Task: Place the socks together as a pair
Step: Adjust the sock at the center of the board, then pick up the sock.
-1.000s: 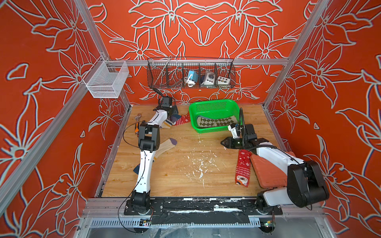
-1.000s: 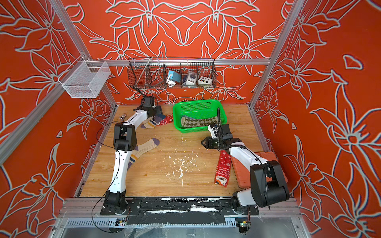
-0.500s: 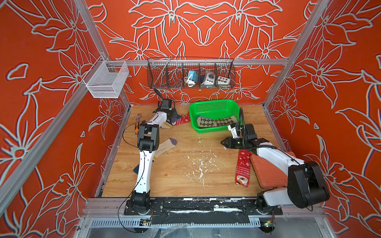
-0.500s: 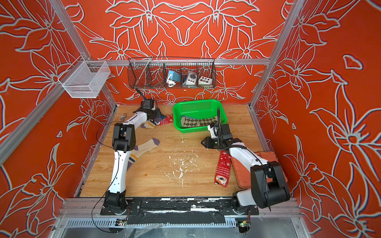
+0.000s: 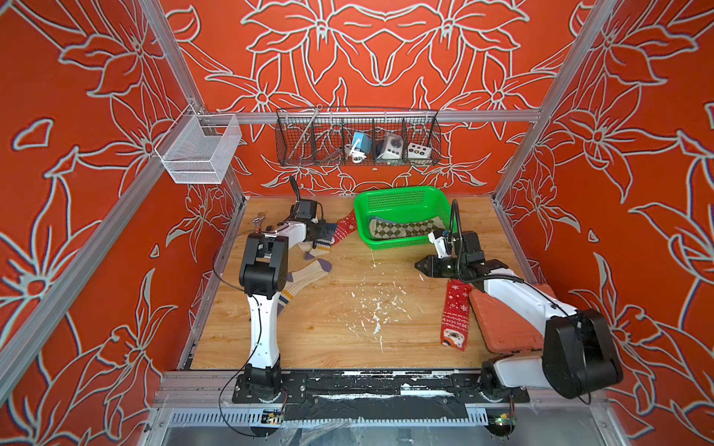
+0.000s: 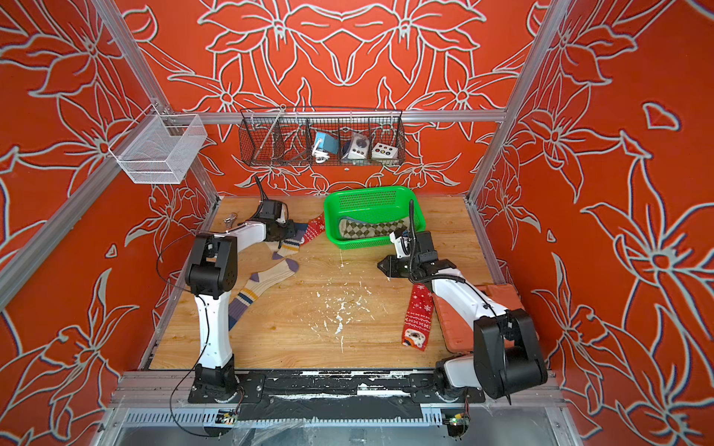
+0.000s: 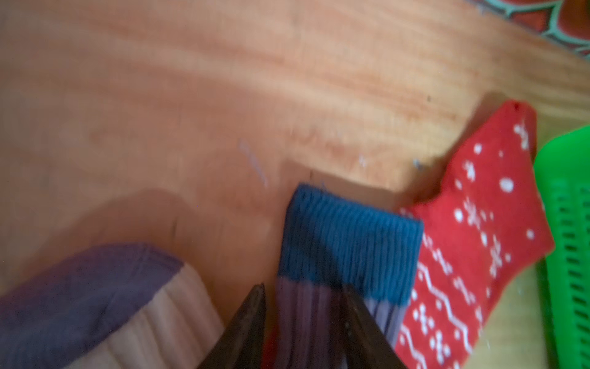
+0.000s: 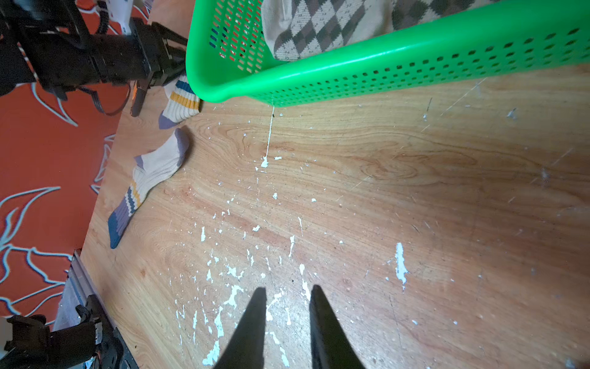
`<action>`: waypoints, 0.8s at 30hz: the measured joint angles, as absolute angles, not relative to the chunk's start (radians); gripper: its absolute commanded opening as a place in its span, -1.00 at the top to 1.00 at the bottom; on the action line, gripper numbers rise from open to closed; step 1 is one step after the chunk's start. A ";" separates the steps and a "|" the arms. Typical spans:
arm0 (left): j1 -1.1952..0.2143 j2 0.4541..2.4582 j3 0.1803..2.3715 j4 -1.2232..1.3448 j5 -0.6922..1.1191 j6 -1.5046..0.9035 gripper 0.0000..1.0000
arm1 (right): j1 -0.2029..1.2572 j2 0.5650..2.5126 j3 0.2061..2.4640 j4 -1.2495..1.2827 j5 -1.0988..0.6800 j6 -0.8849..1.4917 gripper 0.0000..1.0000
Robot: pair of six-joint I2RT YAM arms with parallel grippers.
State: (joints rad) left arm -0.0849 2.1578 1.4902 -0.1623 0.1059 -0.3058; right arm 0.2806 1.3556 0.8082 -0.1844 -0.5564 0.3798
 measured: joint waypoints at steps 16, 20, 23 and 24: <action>-0.097 2.161 1.628 -0.204 0.018 -0.288 0.03 | 0.281 1.329 0.801 -0.187 -0.554 0.380 0.48; -0.097 2.217 1.653 -0.218 0.016 -0.284 0.07 | 0.281 1.329 0.801 -0.187 -0.554 0.380 0.48; -0.097 2.246 1.653 -0.244 0.020 -0.282 0.19 | 0.281 1.329 0.801 -0.187 -0.554 0.380 0.48; -0.097 2.249 1.655 -0.241 0.021 -0.282 0.25 | 0.281 1.329 0.801 -0.187 -0.554 0.380 0.48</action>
